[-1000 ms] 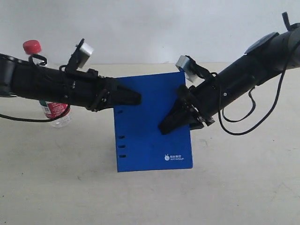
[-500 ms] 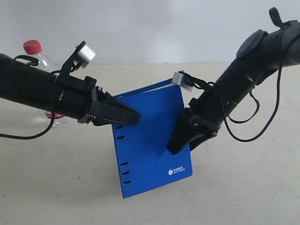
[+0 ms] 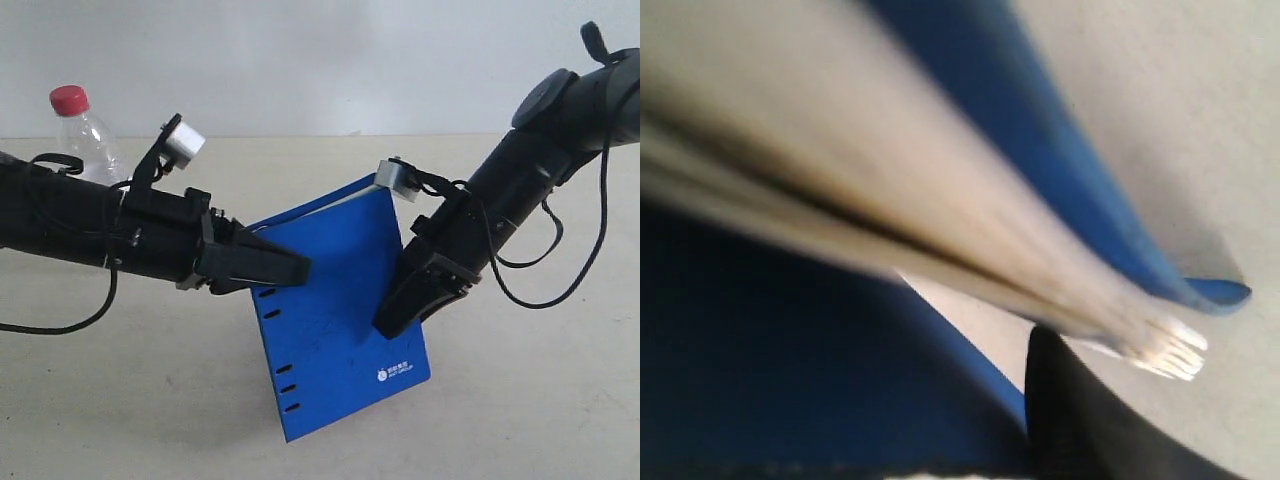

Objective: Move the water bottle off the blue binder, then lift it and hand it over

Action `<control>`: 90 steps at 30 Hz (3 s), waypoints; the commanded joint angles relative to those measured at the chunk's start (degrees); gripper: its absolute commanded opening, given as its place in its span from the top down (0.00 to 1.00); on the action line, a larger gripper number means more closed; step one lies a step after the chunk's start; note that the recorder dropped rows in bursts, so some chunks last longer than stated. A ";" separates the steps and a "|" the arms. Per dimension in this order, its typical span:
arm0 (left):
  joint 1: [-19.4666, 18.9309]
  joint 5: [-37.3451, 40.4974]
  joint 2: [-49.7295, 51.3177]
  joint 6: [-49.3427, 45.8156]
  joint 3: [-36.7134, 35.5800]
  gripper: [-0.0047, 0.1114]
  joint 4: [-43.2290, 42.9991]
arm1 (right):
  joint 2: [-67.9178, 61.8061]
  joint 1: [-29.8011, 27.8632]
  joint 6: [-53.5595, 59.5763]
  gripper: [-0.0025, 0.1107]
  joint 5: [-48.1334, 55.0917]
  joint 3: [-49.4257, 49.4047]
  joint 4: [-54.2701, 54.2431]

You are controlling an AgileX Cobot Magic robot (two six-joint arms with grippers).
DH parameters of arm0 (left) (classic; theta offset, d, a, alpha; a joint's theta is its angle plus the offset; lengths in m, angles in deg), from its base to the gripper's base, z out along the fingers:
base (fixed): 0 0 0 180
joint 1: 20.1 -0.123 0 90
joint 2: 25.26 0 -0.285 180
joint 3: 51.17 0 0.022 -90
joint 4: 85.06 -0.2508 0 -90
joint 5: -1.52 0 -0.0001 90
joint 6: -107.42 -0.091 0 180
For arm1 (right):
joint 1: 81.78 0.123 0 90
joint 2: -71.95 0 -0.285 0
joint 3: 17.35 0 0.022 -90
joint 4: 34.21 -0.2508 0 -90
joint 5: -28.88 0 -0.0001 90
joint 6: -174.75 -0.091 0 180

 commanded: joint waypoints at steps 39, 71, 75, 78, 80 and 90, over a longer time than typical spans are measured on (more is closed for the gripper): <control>2.46 -8.65 -4.51 1.54 -0.01 0.90 -6.96 | 15.83 -21.44 -16.39 0.75 -3.77 -0.72 17.30; 5.29 -49.71 -55.19 17.01 -25.52 0.90 -7.76 | 67.93 -28.76 -22.60 0.98 -15.06 -7.61 25.00; 5.29 -39.83 -49.90 12.06 -22.00 0.90 0.20 | 67.72 -28.76 -23.95 0.98 -15.70 -10.78 24.85; 5.29 -37.47 -46.09 -1.15 -21.41 0.90 9.07 | 67.72 -28.76 -24.38 0.98 -15.20 -11.99 24.85; 5.29 -36.86 -44.21 -2.17 -20.47 0.90 9.07 | 67.72 -28.76 -24.38 0.98 -14.70 -12.09 24.85; 5.29 -37.47 -42.16 -5.18 -14.73 0.90 9.07 | 67.82 -28.76 -24.38 0.98 -14.60 -12.09 25.15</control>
